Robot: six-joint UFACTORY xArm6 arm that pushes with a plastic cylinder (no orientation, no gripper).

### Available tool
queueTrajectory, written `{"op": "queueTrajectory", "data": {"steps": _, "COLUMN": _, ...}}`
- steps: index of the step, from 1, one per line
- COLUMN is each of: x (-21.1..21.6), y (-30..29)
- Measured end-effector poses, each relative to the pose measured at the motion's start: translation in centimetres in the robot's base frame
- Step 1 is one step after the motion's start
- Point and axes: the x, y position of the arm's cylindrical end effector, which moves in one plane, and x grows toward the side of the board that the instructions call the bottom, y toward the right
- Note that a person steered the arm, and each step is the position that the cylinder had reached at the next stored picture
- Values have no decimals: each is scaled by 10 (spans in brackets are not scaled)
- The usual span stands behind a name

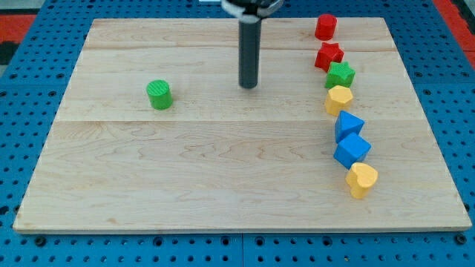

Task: Move the green circle to the left of the red star

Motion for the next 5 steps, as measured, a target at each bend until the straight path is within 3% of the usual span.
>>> {"op": "queueTrajectory", "data": {"steps": 1, "x": 69, "y": -23}}
{"op": "queueTrajectory", "data": {"steps": 2, "x": 105, "y": -68}}
{"op": "queueTrajectory", "data": {"steps": 3, "x": 75, "y": -118}}
{"op": "queueTrajectory", "data": {"steps": 5, "x": -8, "y": -143}}
